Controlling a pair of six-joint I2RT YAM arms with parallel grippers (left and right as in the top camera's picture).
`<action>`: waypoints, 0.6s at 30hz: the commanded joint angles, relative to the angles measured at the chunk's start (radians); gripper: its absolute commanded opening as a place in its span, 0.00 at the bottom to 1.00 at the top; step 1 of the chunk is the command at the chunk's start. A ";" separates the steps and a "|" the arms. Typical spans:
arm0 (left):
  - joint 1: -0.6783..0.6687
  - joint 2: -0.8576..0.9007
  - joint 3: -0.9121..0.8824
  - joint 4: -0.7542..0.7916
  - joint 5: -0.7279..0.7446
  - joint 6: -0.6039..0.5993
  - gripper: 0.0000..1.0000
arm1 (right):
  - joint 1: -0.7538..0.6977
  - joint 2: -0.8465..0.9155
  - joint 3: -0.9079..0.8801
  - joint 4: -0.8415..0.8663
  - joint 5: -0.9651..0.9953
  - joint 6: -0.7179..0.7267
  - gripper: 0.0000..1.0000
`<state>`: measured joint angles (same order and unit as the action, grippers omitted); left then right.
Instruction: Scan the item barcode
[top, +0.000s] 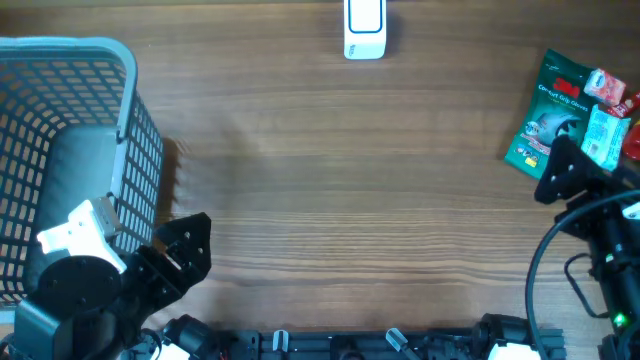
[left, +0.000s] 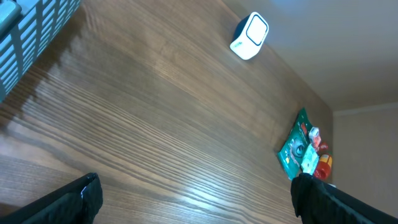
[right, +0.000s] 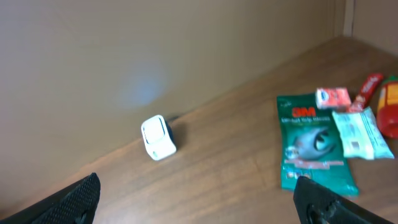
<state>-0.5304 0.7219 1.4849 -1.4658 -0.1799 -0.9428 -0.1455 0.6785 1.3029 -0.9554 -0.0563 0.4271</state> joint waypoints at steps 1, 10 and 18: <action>-0.006 0.005 0.000 0.002 -0.016 0.019 1.00 | 0.002 -0.002 -0.012 -0.003 -0.073 0.021 1.00; -0.006 0.005 0.000 0.002 -0.016 0.019 1.00 | 0.002 -0.002 -0.087 0.116 -0.217 0.022 1.00; -0.006 0.005 0.000 0.002 -0.016 0.019 1.00 | 0.002 -0.002 -0.087 0.154 -0.235 0.017 1.00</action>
<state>-0.5304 0.7219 1.4849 -1.4658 -0.1799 -0.9428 -0.1455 0.6796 1.2186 -0.8070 -0.2512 0.4450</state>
